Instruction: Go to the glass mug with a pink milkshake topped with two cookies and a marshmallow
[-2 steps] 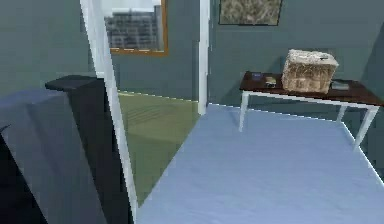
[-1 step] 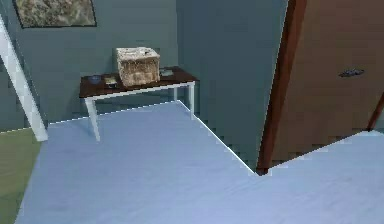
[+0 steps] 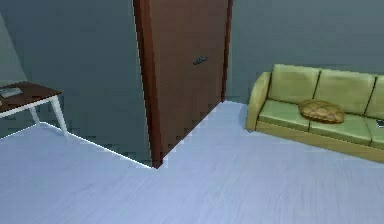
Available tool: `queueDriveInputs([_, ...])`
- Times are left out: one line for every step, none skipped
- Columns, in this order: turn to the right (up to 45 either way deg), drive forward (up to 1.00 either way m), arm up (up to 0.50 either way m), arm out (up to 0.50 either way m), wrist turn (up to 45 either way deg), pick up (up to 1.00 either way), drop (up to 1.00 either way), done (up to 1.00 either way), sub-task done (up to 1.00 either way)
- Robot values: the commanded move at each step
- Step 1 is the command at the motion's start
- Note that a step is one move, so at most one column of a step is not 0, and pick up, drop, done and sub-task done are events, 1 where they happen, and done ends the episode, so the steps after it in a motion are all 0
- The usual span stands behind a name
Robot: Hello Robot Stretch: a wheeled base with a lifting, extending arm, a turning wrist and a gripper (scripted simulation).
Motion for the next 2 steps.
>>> queueDriveInputs([0.0,0.35,0.00,0.00,0.0,0.00,0.00,0.00,0.00])
queueDriveInputs([-45.0,0.00,0.00,0.00,0.0,0.00,0.00,0.00,0.00])
